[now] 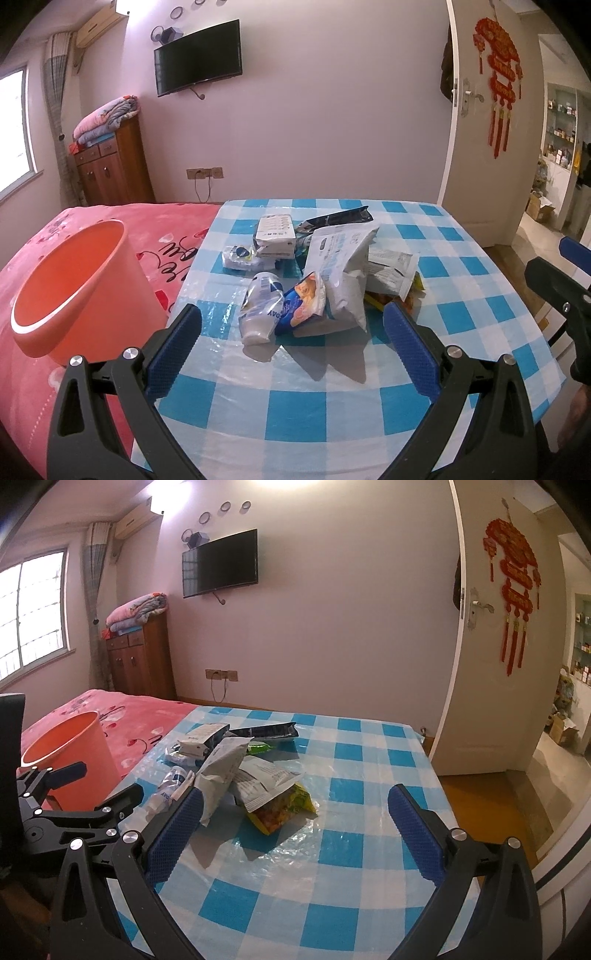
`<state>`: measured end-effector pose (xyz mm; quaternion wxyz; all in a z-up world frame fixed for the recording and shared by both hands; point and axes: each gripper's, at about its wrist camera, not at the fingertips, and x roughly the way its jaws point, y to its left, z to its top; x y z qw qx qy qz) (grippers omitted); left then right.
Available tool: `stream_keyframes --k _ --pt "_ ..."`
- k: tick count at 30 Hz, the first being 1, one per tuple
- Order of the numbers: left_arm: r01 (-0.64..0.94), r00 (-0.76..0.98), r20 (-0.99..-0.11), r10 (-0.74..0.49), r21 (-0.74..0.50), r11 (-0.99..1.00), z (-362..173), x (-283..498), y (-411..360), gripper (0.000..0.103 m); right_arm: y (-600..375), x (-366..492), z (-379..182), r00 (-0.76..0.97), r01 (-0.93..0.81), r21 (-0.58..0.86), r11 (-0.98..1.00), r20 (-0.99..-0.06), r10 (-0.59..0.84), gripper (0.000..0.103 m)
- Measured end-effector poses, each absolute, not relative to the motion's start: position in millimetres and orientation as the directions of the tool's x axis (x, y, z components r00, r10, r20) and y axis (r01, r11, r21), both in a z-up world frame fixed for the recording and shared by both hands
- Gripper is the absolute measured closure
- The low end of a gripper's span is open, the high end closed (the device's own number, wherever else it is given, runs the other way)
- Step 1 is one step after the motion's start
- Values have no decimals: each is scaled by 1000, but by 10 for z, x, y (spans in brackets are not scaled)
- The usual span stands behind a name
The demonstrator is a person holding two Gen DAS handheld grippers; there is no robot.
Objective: Collect trash
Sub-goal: 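Move the left tool toward the crumpled white plastic bottle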
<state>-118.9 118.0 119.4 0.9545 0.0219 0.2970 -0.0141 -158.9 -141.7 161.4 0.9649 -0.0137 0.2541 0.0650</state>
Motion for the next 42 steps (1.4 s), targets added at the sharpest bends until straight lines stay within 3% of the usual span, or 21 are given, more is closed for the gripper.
stream_keyframes --k 30,42 --pt "53 788 -616 -16 42 998 958 -1061 1122 4 -1592 -1359 1204 786 -139 99 985 -594 170 4" --pt "117 754 -648 -110 -33 993 758 -952 1218 4 -1695 -1126 857 712 -145 199 969 -660 242 4"
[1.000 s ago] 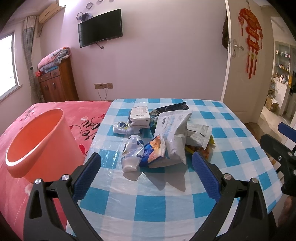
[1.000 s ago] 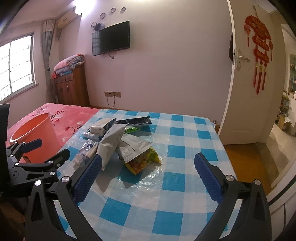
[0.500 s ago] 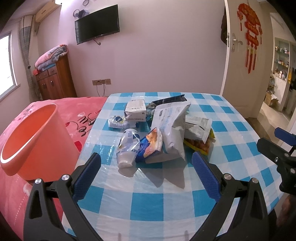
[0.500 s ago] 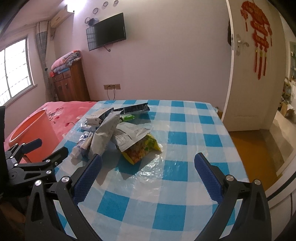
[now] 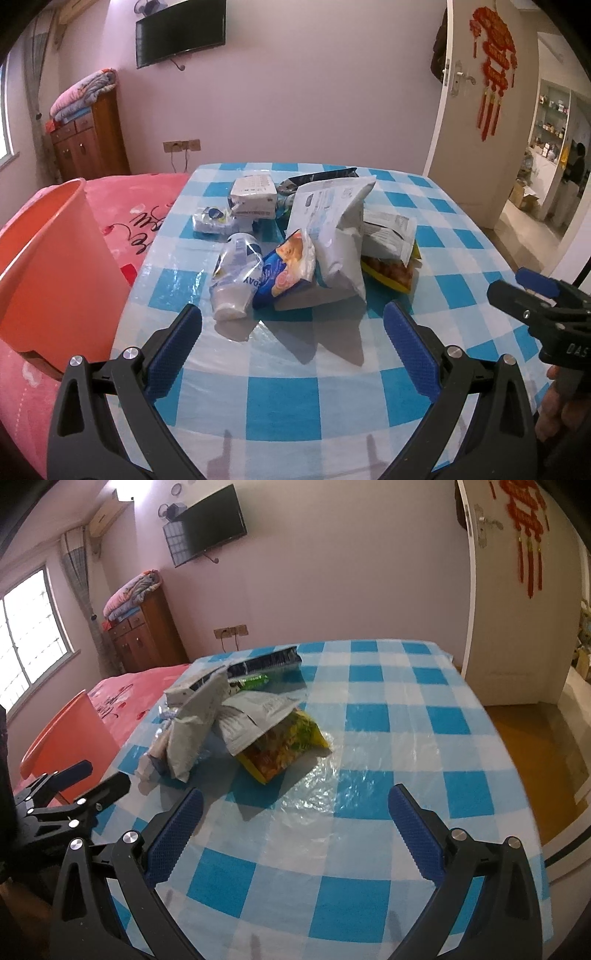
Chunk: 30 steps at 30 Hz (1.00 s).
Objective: Collect trash
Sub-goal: 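Move the left tool toward the crumpled white plastic bottle, then grasp the white plastic bottle with the left tool while the right tool approaches the grey wrapper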
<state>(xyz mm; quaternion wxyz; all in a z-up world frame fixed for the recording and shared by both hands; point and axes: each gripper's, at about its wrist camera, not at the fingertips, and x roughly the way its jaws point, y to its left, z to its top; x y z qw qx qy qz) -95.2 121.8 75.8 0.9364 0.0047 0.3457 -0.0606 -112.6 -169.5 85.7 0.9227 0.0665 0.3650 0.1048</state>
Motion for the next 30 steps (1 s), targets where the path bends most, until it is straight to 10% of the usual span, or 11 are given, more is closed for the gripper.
stream_keyframes --k 30 --pt "-5 702 -711 -41 -61 998 430 -68 1738 4 -1492 -963 469 588 -263 305 915 -702 402 5"
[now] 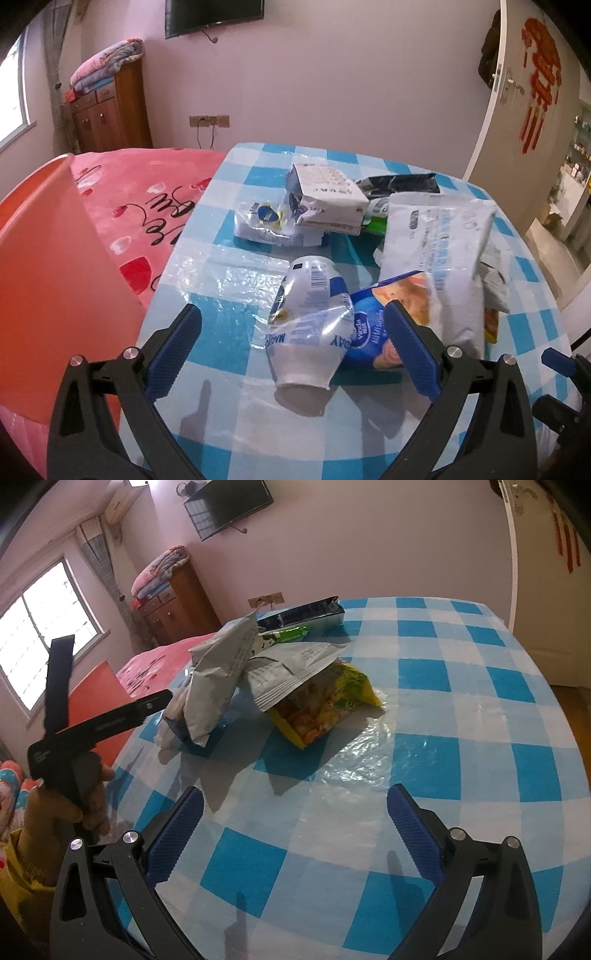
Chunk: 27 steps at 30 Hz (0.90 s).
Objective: Collect trash
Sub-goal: 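Grasp the white plastic bottle with the left tool while the right tool approaches the grey wrapper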
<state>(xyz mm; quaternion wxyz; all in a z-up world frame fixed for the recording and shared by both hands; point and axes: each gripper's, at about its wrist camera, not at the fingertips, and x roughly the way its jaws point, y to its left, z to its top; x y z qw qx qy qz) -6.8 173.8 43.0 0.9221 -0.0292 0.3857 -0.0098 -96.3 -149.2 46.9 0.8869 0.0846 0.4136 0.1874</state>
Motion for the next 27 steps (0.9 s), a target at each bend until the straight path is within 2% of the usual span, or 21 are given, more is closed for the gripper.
stream_keyframes --k 8,12,15,18,22,27 --pt "-7 674 -733 -88 -125 992 323 103 1773 6 -1456 -914 444 567 -281 340 897 -696 441 5" --pt "-16 655 -748 -106 -154 988 265 176 1810 19 -1466 -883 436 555 -277 372 886 -691 464 6" --pt "-19 643 -754 -130 -185 983 213 202 1827 26 -1463 -850 430 540 -281 406 870 -682 493 23" --pt "-21 640 -754 -147 -209 978 187 206 1828 29 -1444 -806 406 525 -276 431 859 -681 510 23" --pt "-12 633 -753 -181 -244 970 156 204 1794 37 -1426 -748 371 502 -274 489 828 -662 557 30" --pt "-12 638 -748 -181 -245 970 147 168 1770 40 -1402 -650 344 461 -259 594 762 -617 637 34"
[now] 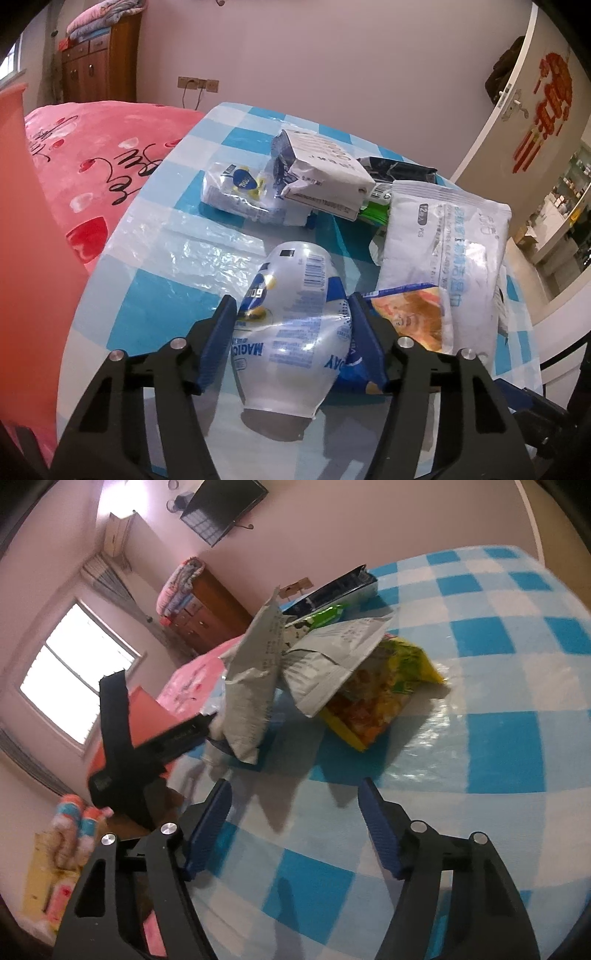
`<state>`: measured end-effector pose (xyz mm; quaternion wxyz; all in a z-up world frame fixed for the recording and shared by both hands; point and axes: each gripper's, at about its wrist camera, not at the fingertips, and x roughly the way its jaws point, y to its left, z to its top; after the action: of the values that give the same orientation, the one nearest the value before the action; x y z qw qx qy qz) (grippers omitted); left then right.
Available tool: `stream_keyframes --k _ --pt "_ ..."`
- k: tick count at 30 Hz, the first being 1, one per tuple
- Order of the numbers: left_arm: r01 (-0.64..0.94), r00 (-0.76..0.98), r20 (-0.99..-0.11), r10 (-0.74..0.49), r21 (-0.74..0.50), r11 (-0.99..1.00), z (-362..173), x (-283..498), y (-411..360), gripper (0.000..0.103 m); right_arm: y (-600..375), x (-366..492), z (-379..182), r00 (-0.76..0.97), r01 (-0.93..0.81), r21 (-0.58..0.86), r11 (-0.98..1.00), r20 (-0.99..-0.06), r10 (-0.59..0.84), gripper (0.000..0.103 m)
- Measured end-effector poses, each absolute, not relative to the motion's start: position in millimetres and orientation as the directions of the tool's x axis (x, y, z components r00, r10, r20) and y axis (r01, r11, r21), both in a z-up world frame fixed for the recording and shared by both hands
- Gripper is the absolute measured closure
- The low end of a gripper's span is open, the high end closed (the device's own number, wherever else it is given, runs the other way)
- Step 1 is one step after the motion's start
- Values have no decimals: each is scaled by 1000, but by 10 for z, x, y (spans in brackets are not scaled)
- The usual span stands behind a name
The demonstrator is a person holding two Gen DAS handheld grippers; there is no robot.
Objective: Collect trash
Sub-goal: 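Grasp the white plastic bottle with the left tool while the right tool approaches the grey wrapper, then lift the bottle with the left tool while the right tool grasps the grey wrapper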
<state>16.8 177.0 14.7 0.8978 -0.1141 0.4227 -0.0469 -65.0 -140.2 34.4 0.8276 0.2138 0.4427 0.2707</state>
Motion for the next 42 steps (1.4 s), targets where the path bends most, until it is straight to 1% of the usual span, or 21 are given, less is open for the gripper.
stream_keyframes --k 8,10,14,19,30,31,32,34,35,36,37,40,42 --pt "-6 630 -753 -192 -252 968 155 83 1729 40 -1244 -484 329 439 -265 675 689 -552 709 35" --pt "-1 626 -755 -195 -251 968 157 34 1710 40 -1234 -439 303 437 -254 696 672 -537 721 38" --pt "2 619 -758 -205 -260 966 161 -55 1700 40 -1264 -356 283 442 -229 744 628 -495 748 39" --pt "9 617 -761 -203 -251 968 165 -130 1671 40 -1217 -282 327 450 -234 748 622 -484 751 39" --pt "33 621 -761 -187 -213 977 156 -138 1631 37 -1080 -61 210 461 -196 743 640 -507 729 39" --pt "33 622 -760 -190 -217 976 158 -140 1637 37 -1070 -48 197 459 -194 742 642 -510 727 40" --pt "33 621 -761 -187 -214 976 156 -137 1630 37 -1053 -40 189 457 -196 737 647 -515 725 44" --pt "32 621 -761 -185 -211 977 156 -134 1631 40 -1035 -40 165 456 -196 722 664 -532 713 55" --pt "30 623 -761 -181 -208 978 155 -136 1630 40 -1041 -27 151 454 -196 725 660 -529 717 58" --pt "29 624 -761 -181 -209 978 152 -134 1635 41 -1048 -36 153 454 -196 728 657 -527 719 65" --pt "26 625 -759 -180 -211 977 152 -139 1637 41 -1053 -53 165 458 -203 725 658 -524 719 69" --pt "21 628 -758 -177 -211 977 156 -165 1631 41 -1038 -106 224 470 -227 704 673 -526 709 73" --pt "19 628 -757 -181 -218 976 157 -175 1639 41 -1040 -148 258 474 -240 698 675 -522 709 73"
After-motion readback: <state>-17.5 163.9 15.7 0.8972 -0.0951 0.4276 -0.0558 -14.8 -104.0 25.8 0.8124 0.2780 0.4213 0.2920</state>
